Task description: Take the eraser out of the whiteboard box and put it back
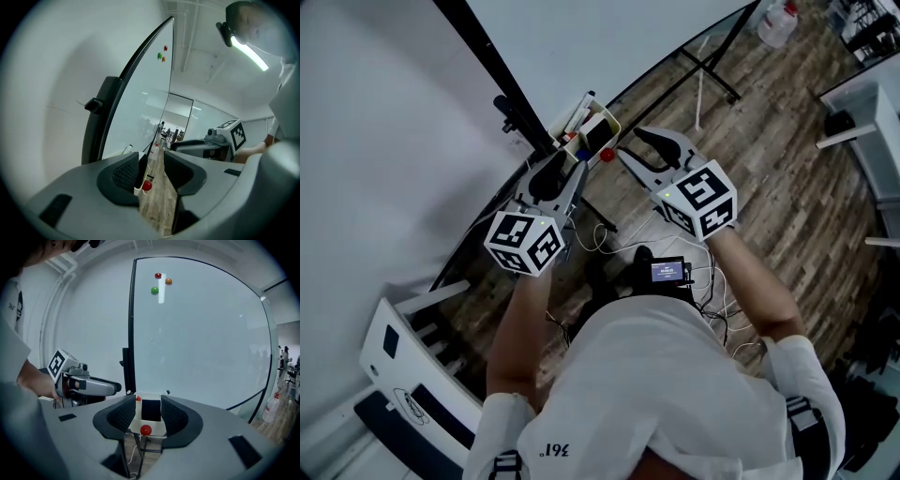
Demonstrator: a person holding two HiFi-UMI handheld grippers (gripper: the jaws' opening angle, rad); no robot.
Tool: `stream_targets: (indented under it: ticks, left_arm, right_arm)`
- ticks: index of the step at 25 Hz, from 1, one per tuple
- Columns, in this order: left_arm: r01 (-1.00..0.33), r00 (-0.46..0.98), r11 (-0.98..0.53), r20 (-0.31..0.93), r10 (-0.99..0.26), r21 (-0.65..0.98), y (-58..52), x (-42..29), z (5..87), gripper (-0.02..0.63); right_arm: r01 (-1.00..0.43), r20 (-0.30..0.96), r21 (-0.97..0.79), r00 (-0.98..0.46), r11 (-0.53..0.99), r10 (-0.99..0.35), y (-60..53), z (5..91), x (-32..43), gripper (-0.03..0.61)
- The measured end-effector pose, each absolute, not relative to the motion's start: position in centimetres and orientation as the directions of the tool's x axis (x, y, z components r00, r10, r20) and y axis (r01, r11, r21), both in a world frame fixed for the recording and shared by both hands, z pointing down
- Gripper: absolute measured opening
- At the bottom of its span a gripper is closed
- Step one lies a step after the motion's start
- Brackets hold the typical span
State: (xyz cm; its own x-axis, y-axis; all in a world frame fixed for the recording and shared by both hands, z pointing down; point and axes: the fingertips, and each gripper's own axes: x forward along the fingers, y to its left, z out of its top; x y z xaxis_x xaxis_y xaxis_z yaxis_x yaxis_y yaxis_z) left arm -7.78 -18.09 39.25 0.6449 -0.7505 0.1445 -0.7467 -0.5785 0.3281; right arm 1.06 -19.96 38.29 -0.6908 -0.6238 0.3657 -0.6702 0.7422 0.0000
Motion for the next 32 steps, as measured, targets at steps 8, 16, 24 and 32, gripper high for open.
stream_targets:
  ticks: [8, 16, 24, 32]
  left_arm:
    - [-0.774, 0.613, -0.534, 0.191, -0.767, 0.340, -19.0, -8.7, 41.3, 0.167]
    - [-0.790, 0.589, -0.493, 0.224, -0.777, 0.365, -19.5, -9.8, 43.4, 0.167]
    - [-0.779, 0.601, -0.490, 0.241, -0.762, 0.392, -19.7, -9.8, 44.7, 0.167]
    - [-0.757, 0.627, -0.496, 0.257, -0.736, 0.426, -19.8, -9.3, 46.0, 0.167]
  right_arm:
    - [-0.646, 0.420, 0.040, -0.681, 0.763, -0.599, -21.7, 40.7, -0.9, 0.192]
    - [-0.651, 0.467, 0.035, -0.660, 0.759, -0.588, -23.8, 43.4, -2.2, 0.222]
    - [-0.646, 0.502, 0.013, -0.656, 0.763, -0.564, -24.6, 45.3, -3.3, 0.253]
    - [-0.651, 0.523, 0.003, -0.647, 0.759, -0.556, -25.1, 46.6, -4.0, 0.256]
